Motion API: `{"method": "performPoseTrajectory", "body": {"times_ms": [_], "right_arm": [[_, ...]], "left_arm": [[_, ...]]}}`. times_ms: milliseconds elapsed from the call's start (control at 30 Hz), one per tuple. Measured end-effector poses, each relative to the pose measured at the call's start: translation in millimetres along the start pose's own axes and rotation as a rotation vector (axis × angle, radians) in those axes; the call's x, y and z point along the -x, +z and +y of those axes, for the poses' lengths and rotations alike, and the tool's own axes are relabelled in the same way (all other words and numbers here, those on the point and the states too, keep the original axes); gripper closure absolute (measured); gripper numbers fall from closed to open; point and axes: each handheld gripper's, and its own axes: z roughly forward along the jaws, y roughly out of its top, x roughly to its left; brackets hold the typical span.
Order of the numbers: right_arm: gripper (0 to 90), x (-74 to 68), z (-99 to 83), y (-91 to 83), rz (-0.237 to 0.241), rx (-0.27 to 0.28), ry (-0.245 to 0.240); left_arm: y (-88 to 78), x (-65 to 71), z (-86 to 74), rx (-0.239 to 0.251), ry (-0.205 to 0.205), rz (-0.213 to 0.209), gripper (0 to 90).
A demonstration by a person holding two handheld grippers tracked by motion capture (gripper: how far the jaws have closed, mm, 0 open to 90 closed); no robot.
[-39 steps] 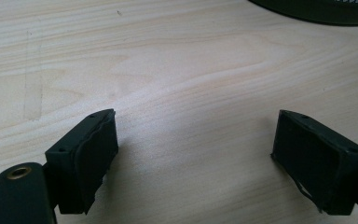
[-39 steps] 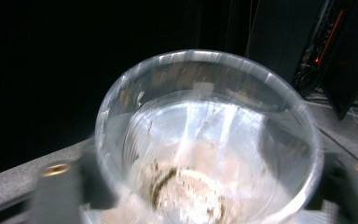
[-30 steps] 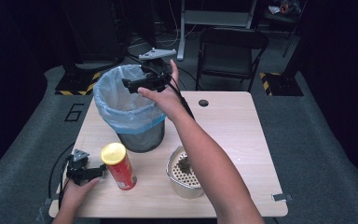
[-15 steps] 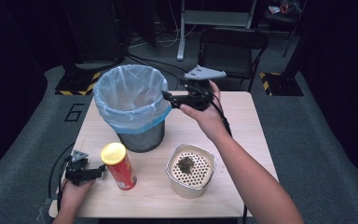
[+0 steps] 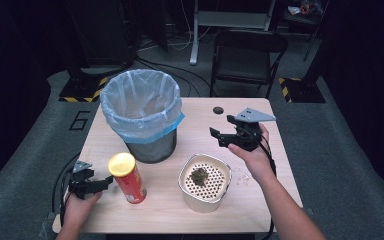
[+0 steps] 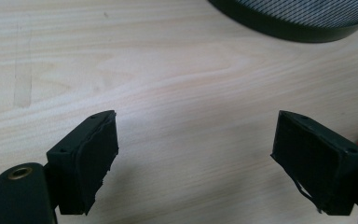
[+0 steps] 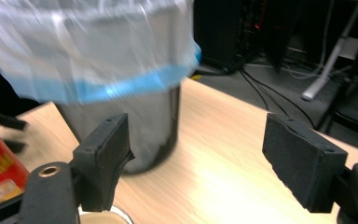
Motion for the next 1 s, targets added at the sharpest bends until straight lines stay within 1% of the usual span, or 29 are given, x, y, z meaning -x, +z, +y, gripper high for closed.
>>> {"method": "performPoseTrajectory", "body": {"times_ms": [33,67,100,133,167,200,233,267,300,333,367,400,433,467,500,533,600,633,667,733,800,867,900,933,967,1000], "right_arm": [[22.8,1.3,-5.9,-1.8,-0.013,0.000,-0.006],[22.8,2.5,-11.6,-3.3,-0.024,-0.004,-0.004],[22.8,3.6,-15.7,-4.5,-0.034,-0.007,-0.006],[22.8,3.6,-15.7,-4.5,-0.034,-0.007,-0.006],[22.8,6.3,-28.4,-9.8,-0.058,-0.008,-0.009],[22.8,6.3,-28.4,-9.8,-0.058,-0.008,-0.009],[22.8,8.8,-37.6,-14.4,-0.064,-0.001,-0.014],[22.8,9.7,-40.8,-16.2,-0.066,-0.001,-0.018],[22.8,10.8,-44.9,-18.4,-0.076,-0.001,-0.019],[22.8,11.7,-48.8,-20.4,-0.085,-0.005,-0.017],[22.8,12.8,-52.1,-22.4,-0.094,-0.005,-0.024],[22.8,13.9,-55.1,-24.3,-0.099,-0.007,-0.027],[22.8,14.9,-57.7,-25.4,-0.107,-0.011,-0.021],[22.9,16.0,-60.1,-26.0,-0.111,-0.014,-0.014],[22.8,17.4,-62.4,-26.3,-0.110,-0.020,-0.011],[22.9,18.4,-64.7,-26.5,-0.112,-0.025,-0.003],[22.8,20.3,-69.4,-26.6,-0.126,-0.035,-0.004],[22.8,20.6,-71.6,-26.5,-0.133,-0.038,0.002],[22.9,21.1,-73.2,-27.1,-0.133,-0.042,0.001],[22.8,21.9,-77.0,-27.9,-0.143,-0.042,0.004],[22.8,23.6,-79.4,-28.7,-0.145,-0.045,0.005],[22.7,24.1,-80.5,-28.9,-0.151,-0.044,0.014],[21.9,26.5,-82.8,-28.9,-0.163,-0.056,0.023],[21.9,26.5,-82.8,-28.9,-0.163,-0.056,0.023],[21.9,29.7,-85.9,-28.0,-0.169,-0.066,0.026],[21.9,30.6,-87.1,-27.6,-0.172,-0.066,0.031]], "left_arm": [[-4.7,2.1,4.0,0.011,0.018,-0.001,13.6],[-6.2,3.1,6.0,0.011,0.024,-0.007,13.6],[-9.5,5.5,9.3,0.004,0.040,-0.009,13.6],[-9.5,5.5,9.3,0.004,0.040,-0.009,13.7],[-14.9,7.8,14.8,0.003,0.074,-0.011,14.0],[-14.9,7.8,14.8,0.003,0.074,-0.011,14.3],[-19.5,8.7,17.2,0.003,0.094,-0.011,14.4],[-26.8,10.3,18.6,0.006,0.101,-0.035,14.4],[-31.3,10.9,18.9,0.012,0.106,-0.048,14.4],[-36.6,11.0,19.3,0.014,0.123,-0.063,14.4],[-41.6,12.6,18.9,0.020,0.128,-0.083,14.4],[-41.6,12.6,18.9,0.020,0.128,-0.083,14.4],[-52.2,15.6,17.5,0.035,0.155,-0.123,14.3],[-52.2,15.6,17.5,0.035,0.155,-0.123,14.0],[-61.1,20.3,14.8,0.042,0.172,-0.166,13.5],[-64.7,22.8,13.0,0.044,0.183,-0.182,13.1],[-70.2,29.3,8.3,0.061,0.191,-0.215,11.9],[-72.0,31.2,7.0,0.064,0.199,-0.225,11.8],[-75.1,33.1,5.9,0.059,0.218,-0.245,11.8],[-78.4,37.5,4.8,0.066,0.221,-0.267,11.8],[-80.8,41.0,5.4,0.063,0.211,-0.299,11.8],[-80.7,42.4,5.9,0.063,0.217,-0.304,11.8],[-79.0,46.3,6.6,0.051,0.228,-0.317,11.8],[-79.0,46.3,6.6,0.051,0.228,-0.317,11.8],[-76.3,51.3,6.9,0.058,0.217,-0.332,11.8],[-74.7,53.3,7.5,0.057,0.220,-0.346,11.8]]}}
